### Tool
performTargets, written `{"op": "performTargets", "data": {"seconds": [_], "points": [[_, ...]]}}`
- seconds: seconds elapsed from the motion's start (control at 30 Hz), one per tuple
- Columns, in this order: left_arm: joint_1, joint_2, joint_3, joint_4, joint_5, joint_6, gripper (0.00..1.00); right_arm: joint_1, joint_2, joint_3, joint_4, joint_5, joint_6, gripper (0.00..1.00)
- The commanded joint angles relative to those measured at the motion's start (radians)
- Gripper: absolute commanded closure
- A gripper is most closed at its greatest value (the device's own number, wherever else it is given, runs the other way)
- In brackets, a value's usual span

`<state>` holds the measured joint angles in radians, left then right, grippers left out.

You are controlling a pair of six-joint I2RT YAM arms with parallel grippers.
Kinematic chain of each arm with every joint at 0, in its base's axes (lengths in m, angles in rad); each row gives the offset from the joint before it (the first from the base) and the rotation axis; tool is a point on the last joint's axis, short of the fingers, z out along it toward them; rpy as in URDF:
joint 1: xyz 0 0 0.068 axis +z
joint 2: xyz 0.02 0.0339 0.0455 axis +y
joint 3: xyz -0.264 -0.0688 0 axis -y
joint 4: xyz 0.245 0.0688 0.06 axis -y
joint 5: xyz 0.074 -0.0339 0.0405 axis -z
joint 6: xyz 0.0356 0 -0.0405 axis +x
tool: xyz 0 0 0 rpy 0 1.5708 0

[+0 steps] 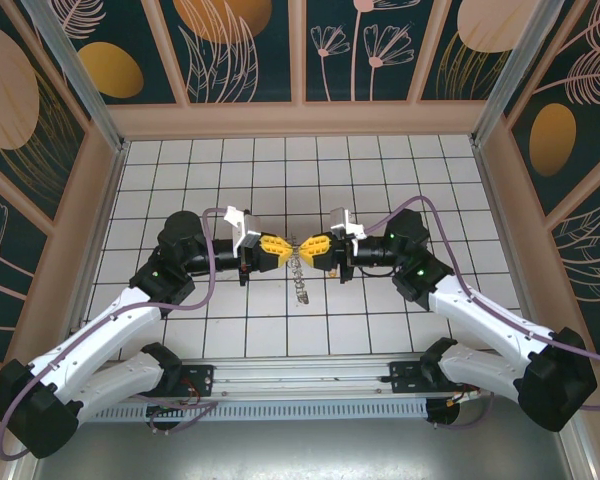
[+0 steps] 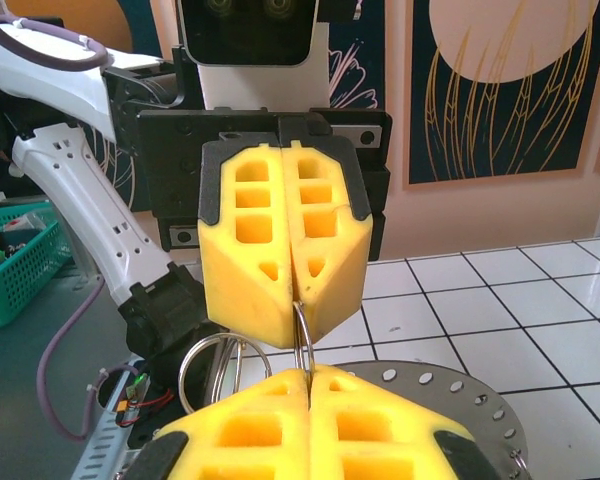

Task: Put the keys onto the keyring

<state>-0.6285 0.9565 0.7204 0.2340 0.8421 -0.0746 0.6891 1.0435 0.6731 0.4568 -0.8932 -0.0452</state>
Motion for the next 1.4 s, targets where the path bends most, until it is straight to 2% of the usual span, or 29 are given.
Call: {"op": "performTargets", "data": {"seconds": [0.0,0.17,0.27,0.4,0.63,0.97,1.13,1.27,1.37], "points": [[-0.002,0.008,0.010,-0.007,0.007,0.026,1.00,0.007,0.008,0.015,0.029,-0.003,-0.013,1.00],[-0.004,0.016,0.050,-0.148,-0.023,0.096,1.00,0.007,0.003,0.055,-0.087,0.023,-0.072,1.00],[-0.004,0.020,0.076,-0.229,-0.050,0.140,0.89,0.042,0.023,0.128,-0.282,0.095,-0.201,1.00],[-0.005,0.046,0.119,-0.319,-0.073,0.191,0.86,0.068,0.041,0.188,-0.410,0.116,-0.286,1.00],[-0.005,0.067,0.143,-0.379,-0.078,0.226,0.87,0.072,0.027,0.225,-0.461,0.119,-0.335,1.00],[-0.004,0.046,0.139,-0.395,-0.090,0.227,1.00,0.075,0.030,0.268,-0.519,0.132,-0.391,1.00],[-0.004,0.047,0.138,-0.390,-0.091,0.230,1.00,0.085,0.024,0.266,-0.523,0.150,-0.406,1.00],[-0.003,0.029,0.120,-0.332,-0.089,0.206,1.00,0.087,-0.001,0.232,-0.488,0.213,-0.382,1.00],[-0.003,0.015,0.098,-0.274,-0.088,0.178,1.00,0.084,-0.044,0.171,-0.434,0.255,-0.325,0.67]]}}
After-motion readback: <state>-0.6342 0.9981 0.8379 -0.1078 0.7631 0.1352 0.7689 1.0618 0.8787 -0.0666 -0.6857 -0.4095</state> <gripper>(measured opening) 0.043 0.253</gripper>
